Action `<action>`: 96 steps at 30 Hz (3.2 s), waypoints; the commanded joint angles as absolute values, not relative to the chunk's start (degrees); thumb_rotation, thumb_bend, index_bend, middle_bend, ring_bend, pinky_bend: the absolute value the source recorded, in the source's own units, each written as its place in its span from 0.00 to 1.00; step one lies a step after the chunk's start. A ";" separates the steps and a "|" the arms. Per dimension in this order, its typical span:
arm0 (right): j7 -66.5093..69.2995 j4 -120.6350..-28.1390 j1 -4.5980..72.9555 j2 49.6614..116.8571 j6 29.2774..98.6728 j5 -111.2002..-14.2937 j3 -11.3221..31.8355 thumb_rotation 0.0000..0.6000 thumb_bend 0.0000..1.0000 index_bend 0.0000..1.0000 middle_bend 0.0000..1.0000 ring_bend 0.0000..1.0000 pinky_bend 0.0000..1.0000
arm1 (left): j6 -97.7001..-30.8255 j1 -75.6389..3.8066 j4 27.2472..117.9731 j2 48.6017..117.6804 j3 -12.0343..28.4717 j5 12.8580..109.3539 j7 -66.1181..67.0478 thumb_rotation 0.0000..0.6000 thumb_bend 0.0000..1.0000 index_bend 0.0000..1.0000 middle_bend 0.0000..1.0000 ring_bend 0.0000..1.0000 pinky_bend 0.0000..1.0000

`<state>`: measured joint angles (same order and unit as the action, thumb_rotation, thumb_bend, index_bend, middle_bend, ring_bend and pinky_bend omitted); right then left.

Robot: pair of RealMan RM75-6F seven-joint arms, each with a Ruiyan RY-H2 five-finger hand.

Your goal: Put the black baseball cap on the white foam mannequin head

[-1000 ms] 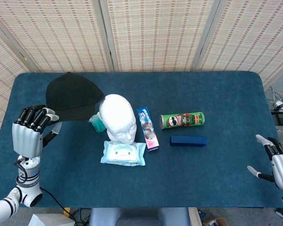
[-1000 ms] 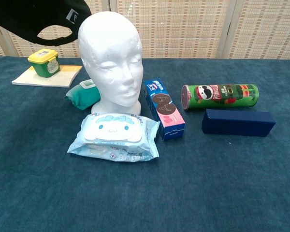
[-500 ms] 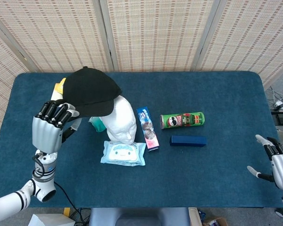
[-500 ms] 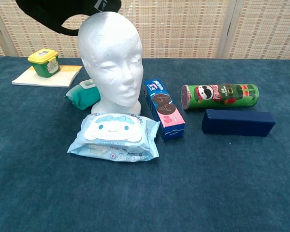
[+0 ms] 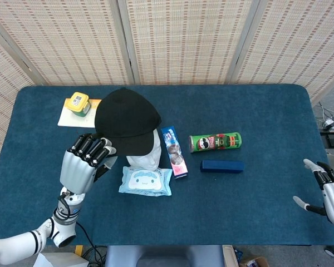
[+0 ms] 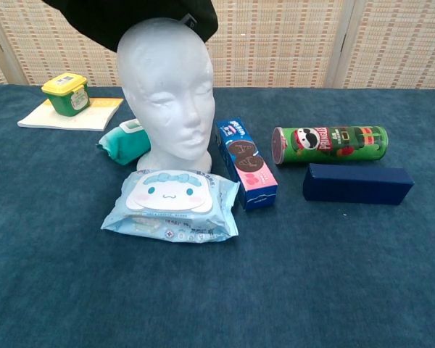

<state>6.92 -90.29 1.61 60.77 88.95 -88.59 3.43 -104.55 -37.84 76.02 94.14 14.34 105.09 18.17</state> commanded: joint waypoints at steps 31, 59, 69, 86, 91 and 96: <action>7.78 -90.10 1.54 60.52 89.12 -88.74 3.42 1.00 0.00 0.15 0.27 0.16 0.45 | -99.62 -35.92 67.69 105.42 8.35 106.71 22.28 1.00 0.36 0.85 0.57 0.40 0.44; 7.30 -90.21 1.58 60.59 89.02 -88.67 3.43 1.00 0.00 0.15 0.27 0.16 0.45 | -96.07 -32.03 70.87 103.19 5.90 105.89 26.19 1.00 0.05 0.12 0.45 0.34 0.43; 7.29 -90.26 1.60 60.57 88.98 -88.53 3.50 1.00 0.00 0.15 0.27 0.16 0.45 | -94.79 -30.65 71.56 102.28 5.63 104.70 26.69 1.00 0.01 0.07 0.35 0.27 0.39; 7.26 -90.29 1.59 60.59 88.92 -88.27 3.60 1.00 0.00 0.15 0.27 0.16 0.45 | -97.79 -23.46 69.95 97.01 5.49 99.14 23.07 1.00 0.00 0.05 0.29 0.23 0.36; 6.21 -90.54 1.68 60.76 88.68 -88.07 3.62 1.00 0.00 0.15 0.27 0.16 0.45 | -99.82 -20.92 69.23 94.91 5.55 97.77 20.36 1.00 0.00 0.06 0.29 0.23 0.36; 5.69 -90.65 1.68 60.85 88.60 -87.86 3.69 1.00 0.00 0.15 0.27 0.16 0.45 | -102.06 -18.74 68.95 93.27 5.61 97.19 18.52 1.00 0.00 0.21 0.29 0.23 0.36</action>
